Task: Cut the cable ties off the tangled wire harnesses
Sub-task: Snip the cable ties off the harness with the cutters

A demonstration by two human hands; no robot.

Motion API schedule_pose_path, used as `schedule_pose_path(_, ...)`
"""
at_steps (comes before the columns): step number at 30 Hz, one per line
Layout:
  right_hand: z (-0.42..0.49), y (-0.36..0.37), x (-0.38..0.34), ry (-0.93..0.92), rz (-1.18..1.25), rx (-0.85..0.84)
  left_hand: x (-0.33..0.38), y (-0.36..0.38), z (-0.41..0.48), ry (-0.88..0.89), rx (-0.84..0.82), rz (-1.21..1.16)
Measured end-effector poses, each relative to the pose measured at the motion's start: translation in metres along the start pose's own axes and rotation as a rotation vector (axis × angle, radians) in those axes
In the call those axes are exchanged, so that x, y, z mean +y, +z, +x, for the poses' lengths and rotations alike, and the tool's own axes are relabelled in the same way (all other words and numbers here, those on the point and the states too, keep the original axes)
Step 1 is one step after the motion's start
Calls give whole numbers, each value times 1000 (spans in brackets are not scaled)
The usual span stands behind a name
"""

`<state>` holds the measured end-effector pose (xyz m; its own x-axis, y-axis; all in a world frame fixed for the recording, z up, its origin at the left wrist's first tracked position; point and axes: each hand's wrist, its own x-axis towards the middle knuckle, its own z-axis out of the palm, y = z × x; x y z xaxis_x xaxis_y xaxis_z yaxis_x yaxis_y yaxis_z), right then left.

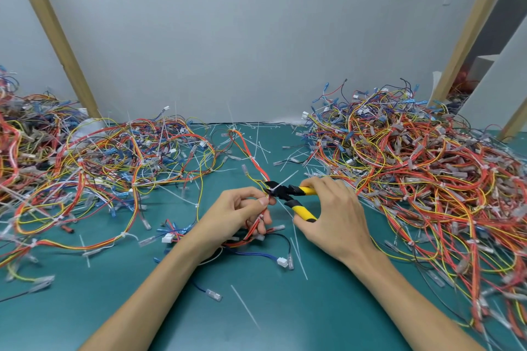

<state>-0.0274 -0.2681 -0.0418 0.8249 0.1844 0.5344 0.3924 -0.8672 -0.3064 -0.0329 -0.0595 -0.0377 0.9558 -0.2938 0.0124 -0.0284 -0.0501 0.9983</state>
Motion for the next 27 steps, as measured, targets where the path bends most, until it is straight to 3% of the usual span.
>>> schedule_pose_path(27, 1, -2, -2, 13, -78, -86, 1, 1, -1, -28, 3, 0)
